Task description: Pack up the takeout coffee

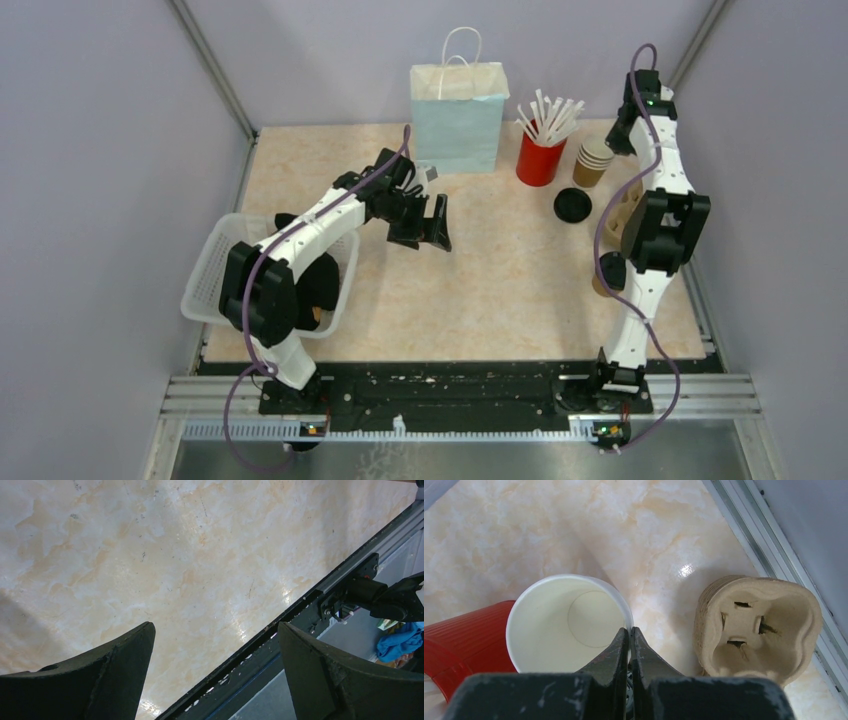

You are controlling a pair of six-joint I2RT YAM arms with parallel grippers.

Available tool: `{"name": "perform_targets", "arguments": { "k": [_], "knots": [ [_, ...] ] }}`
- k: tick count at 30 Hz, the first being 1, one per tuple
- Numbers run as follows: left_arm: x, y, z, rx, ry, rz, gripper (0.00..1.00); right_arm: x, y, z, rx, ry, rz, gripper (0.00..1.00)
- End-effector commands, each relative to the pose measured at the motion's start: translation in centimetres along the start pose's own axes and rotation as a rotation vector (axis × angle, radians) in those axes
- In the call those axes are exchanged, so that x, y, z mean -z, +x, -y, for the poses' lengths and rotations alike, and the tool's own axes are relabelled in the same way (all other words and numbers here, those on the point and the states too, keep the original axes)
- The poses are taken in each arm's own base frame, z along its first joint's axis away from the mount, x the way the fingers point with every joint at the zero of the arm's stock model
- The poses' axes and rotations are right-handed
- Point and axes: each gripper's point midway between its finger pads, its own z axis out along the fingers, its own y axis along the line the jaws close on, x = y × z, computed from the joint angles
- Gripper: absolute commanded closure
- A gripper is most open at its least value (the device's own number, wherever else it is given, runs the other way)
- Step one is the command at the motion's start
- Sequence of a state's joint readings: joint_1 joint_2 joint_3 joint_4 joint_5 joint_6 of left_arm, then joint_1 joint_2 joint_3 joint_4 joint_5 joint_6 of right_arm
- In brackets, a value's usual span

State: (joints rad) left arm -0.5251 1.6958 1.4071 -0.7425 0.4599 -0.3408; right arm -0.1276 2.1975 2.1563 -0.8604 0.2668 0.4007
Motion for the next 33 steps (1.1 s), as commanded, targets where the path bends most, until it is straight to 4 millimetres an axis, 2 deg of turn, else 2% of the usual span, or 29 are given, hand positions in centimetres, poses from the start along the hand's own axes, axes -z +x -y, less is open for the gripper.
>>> {"name": "perform_targets", "arguments": {
  "k": [1, 8, 12, 20, 26, 31, 32, 33],
  "knots": [
    [1.2, -1.1, 1.1, -0.038, 0.028, 0.043, 0.02, 2.6, -2.8, -0.5, -0.021, -0.052, 0.071, 1.00],
    [1.5, -1.1, 1.2, -0.052, 0.026, 0.048, 0.02, 5.0, -4.7, -0.8, -0.021, -0.110, 0.182, 1.00],
    [1.8, -1.0, 1.2, -0.055, 0.024, 0.053, 0.02, 6.1, -5.2, -0.9, -0.043, -0.139, 0.214, 1.00],
    [2.4, -0.9, 1.1, -0.067, 0.007, 0.067, 0.01, 5.9, -4.7, -1.3, -0.093, -0.196, 0.242, 1.00],
    [2.2, -0.5, 0.8, -0.061, 0.008, 0.059, 0.02, 4.7, -3.5, 0.0, -0.328, -0.368, 0.231, 1.00],
    [2.3, -0.6, 0.5, -0.059, 0.008, 0.063, 0.01, 5.4, -3.8, 0.4, -0.416, -0.473, 0.202, 1.00],
    [2.4, -0.6, 0.5, -0.059, 0.003, 0.062, 0.01, 6.1, -4.5, 0.7, -0.422, -0.483, 0.244, 1.00],
    [2.4, -0.6, 0.4, -0.059, -0.002, 0.060, 0.02, 5.9, -4.6, 1.2, -0.425, -0.459, 0.270, 1.00]
  ]
}}
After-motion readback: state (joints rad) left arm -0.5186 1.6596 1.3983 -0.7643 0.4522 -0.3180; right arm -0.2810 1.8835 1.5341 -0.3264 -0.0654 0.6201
